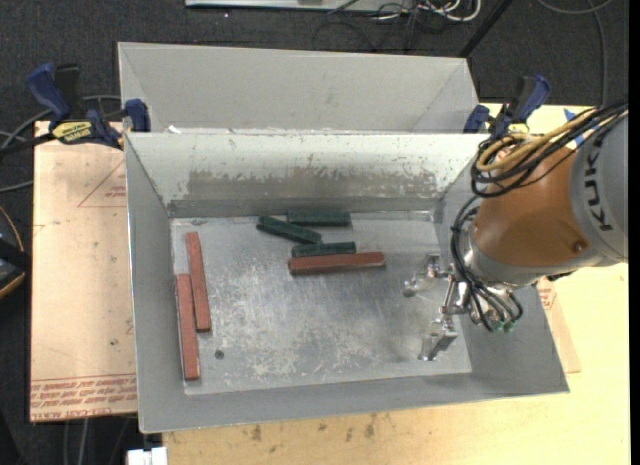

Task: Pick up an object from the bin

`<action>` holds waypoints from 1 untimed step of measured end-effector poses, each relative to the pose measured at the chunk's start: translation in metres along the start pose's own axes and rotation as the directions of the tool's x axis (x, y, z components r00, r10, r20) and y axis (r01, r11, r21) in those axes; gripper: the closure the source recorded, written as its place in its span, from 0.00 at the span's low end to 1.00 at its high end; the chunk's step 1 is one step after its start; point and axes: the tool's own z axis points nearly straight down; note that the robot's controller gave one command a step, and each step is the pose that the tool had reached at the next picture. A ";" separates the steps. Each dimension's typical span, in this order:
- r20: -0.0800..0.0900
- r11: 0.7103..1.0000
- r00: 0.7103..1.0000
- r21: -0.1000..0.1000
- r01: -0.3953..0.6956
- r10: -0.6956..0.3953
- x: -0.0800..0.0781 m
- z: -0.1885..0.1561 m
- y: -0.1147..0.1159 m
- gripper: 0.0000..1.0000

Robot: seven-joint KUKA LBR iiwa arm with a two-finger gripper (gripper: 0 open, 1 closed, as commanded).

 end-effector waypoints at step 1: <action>-0.008 0.997 0.997 -0.001 0.079 -0.079 0.003 -0.043 0.016 0.00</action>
Offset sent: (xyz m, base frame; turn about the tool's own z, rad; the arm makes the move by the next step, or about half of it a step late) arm 0.0740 0.0886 -0.0598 -0.0224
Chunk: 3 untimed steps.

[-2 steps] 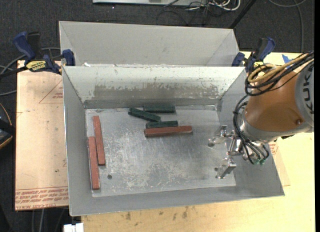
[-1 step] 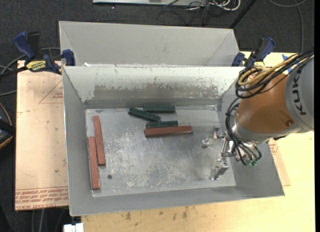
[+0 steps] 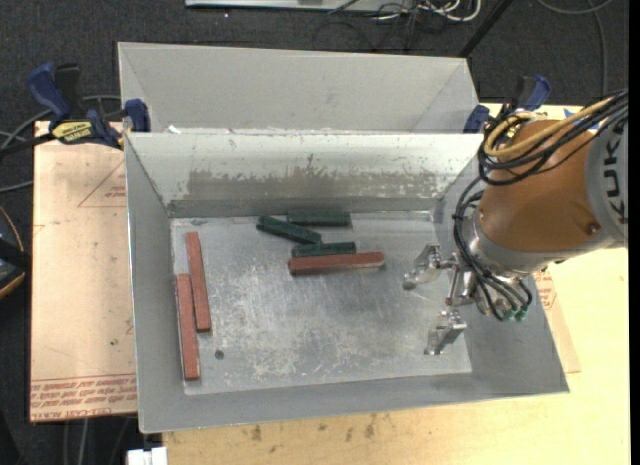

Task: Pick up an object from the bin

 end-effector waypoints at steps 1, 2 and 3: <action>0.021 1.000 1.000 0.002 -0.014 0.014 -0.040 0.024 0.029 0.00; 0.004 0.999 0.999 0.000 -0.040 0.040 -0.098 0.039 0.031 0.00; 0.033 0.994 0.994 0.005 0.105 -0.105 -0.096 0.090 0.085 1.00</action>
Offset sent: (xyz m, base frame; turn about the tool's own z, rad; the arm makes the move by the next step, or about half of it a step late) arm 0.1541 0.0325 -0.0247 0.0693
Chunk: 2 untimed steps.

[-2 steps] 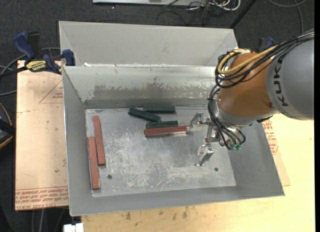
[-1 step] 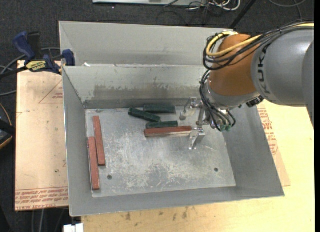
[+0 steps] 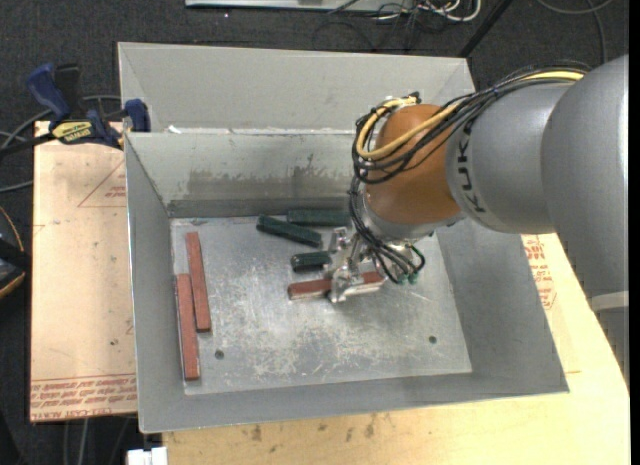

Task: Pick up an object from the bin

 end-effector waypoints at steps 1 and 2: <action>0.000 1.000 1.000 0.000 0.000 0.000 0.000 0.000 0.000 1.00; -0.015 1.000 1.000 -0.003 -0.013 0.013 0.010 -0.001 -0.002 1.00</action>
Offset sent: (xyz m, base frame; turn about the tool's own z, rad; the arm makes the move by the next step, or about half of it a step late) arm -0.0165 -0.0082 0.0016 0.0257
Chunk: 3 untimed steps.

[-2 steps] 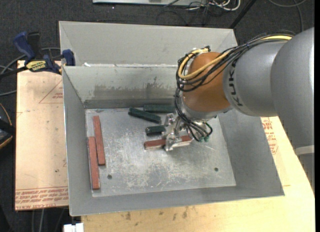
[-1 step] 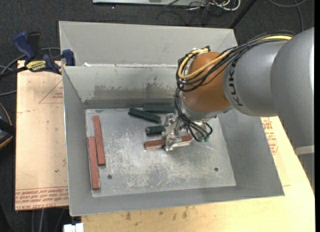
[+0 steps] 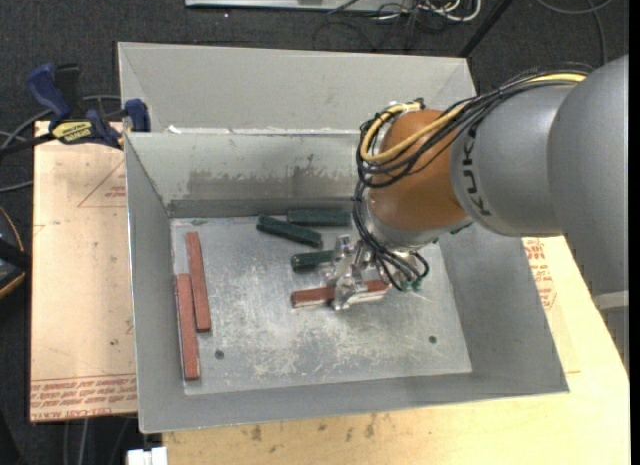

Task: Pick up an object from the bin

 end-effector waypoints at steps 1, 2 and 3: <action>-0.010 1.000 1.000 -0.001 -0.007 0.007 0.001 -0.002 -0.001 1.00; -0.005 0.998 0.998 0.000 0.058 -0.058 -0.011 -0.043 -0.004 1.00; -0.009 0.994 0.994 -0.001 0.108 -0.108 -0.024 -0.138 0.020 1.00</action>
Offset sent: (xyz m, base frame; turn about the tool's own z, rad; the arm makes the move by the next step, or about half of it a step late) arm 0.0218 -0.0058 0.0215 -0.2468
